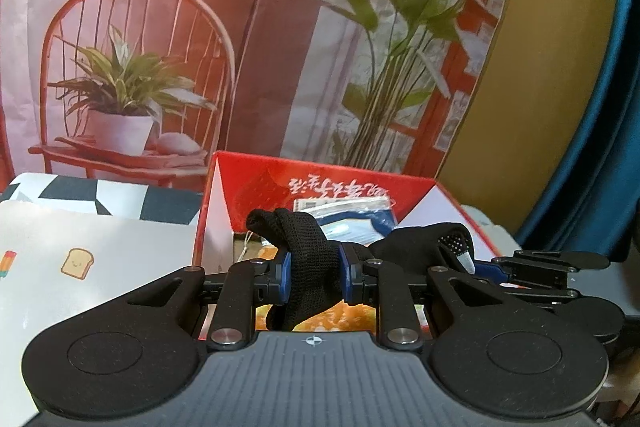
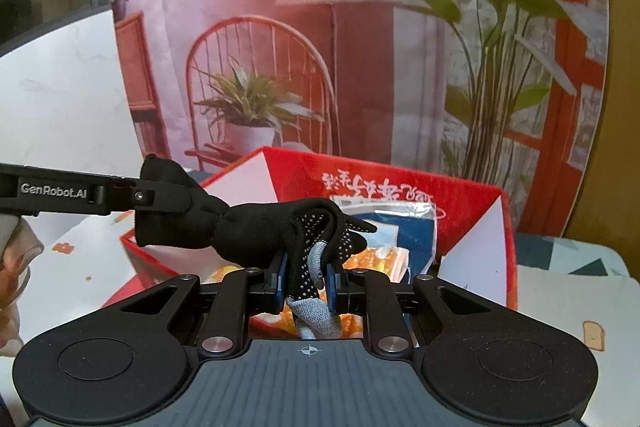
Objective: Organize soft objects
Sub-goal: 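Lift the black glove over the box rim and open both grippers inside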
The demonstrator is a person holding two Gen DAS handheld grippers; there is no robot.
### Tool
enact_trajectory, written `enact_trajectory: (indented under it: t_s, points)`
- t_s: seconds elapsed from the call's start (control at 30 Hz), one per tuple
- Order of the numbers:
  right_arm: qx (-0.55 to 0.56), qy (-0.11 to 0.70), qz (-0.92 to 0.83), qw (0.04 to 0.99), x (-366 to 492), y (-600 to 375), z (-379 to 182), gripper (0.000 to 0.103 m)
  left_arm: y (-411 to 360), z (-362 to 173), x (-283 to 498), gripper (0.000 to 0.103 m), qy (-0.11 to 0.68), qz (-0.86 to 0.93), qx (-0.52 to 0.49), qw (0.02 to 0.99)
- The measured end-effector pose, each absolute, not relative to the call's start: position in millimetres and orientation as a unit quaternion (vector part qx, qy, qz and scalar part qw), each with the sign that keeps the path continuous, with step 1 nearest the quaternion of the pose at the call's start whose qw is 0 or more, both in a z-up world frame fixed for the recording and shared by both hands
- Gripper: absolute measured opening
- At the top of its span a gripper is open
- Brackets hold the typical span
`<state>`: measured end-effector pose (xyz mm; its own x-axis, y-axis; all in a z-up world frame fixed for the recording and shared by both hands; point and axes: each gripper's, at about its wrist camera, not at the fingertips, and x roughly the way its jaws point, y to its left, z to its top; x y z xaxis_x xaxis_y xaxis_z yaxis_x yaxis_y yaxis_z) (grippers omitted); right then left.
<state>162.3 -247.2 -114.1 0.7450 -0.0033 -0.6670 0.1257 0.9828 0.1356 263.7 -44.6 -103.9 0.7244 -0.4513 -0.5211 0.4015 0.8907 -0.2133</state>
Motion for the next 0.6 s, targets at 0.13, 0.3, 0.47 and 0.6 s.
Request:
enact_trajectory:
  t_s: [0.13, 0.3, 0.47, 0.6]
  points:
    - [0.087, 0.376, -0.037, 0.922, 174.8, -250.7, -127.3, 0.018, -46.4, -112.2, 272.3, 0.026, 0.306, -0.223, -0.035, 0.925]
    - [0.074, 0.388, -0.046, 0.917, 179.5, -250.9, -134.4, 0.021, -46.4, -117.1, 276.7, 0.033, 0.315, -0.226, -0.028, 0.921]
    - [0.052, 0.380, -0.079, 0.920, 173.5, -252.0, -134.9, 0.030, -47.4, -113.8, 273.7, 0.044, 0.311, -0.220, -0.013, 0.924]
    - [0.052, 0.374, -0.108, 0.920, 164.2, -256.2, -133.6, 0.037, -45.3, -108.4, 267.5, 0.051, 0.304, -0.217, -0.009, 0.928]
